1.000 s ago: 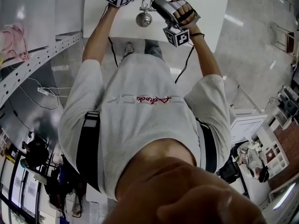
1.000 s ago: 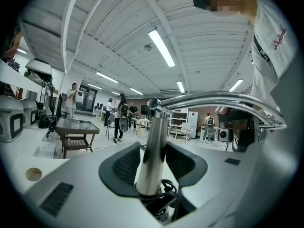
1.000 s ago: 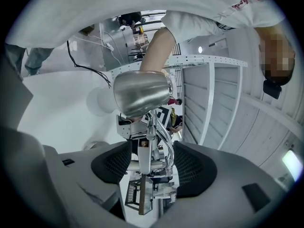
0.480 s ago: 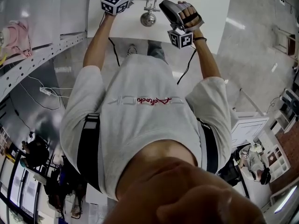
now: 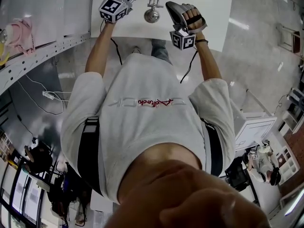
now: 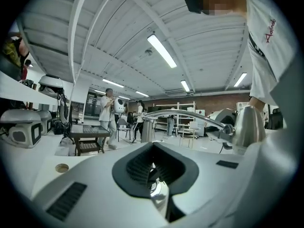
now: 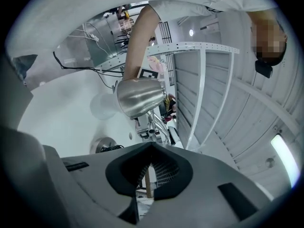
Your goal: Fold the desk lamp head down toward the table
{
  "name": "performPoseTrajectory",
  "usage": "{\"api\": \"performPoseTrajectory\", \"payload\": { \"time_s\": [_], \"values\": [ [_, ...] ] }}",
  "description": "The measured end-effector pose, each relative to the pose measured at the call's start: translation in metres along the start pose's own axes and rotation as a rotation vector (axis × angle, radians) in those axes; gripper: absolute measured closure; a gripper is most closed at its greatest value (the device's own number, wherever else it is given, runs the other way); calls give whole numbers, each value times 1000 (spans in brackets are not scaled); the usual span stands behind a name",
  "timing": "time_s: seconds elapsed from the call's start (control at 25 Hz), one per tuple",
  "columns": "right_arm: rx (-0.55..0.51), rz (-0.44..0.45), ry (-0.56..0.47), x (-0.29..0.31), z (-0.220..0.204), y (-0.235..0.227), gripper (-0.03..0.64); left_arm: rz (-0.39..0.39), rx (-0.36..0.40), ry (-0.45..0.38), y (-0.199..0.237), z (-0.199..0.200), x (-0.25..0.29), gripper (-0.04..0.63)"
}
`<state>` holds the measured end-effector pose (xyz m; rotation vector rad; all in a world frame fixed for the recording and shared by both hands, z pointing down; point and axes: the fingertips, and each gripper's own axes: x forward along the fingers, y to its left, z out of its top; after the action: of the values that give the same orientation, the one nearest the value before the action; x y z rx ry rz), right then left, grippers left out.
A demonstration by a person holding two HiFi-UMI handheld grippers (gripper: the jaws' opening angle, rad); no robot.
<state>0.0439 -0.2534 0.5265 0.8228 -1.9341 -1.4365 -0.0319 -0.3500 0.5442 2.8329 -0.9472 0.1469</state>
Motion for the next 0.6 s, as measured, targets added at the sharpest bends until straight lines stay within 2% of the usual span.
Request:
{"api": "performPoseTrajectory", "payload": {
  "time_s": [0.16, 0.36, 0.48, 0.6],
  "values": [
    [69, -74, 30, -10, 5, -19, 603, 1, 7, -15, -8, 5, -7, 568],
    [233, -134, 73, -19, 9, -38, 603, -1, 15, -33, -20, 14, -12, 568],
    [381, -152, 103, -24, 10, -42, 603, 3, 15, -45, -27, 17, -16, 568],
    [577, -185, 146, -30, 8, -46, 603, 6, 13, -59, -34, 21, -23, 568]
  ]
}}
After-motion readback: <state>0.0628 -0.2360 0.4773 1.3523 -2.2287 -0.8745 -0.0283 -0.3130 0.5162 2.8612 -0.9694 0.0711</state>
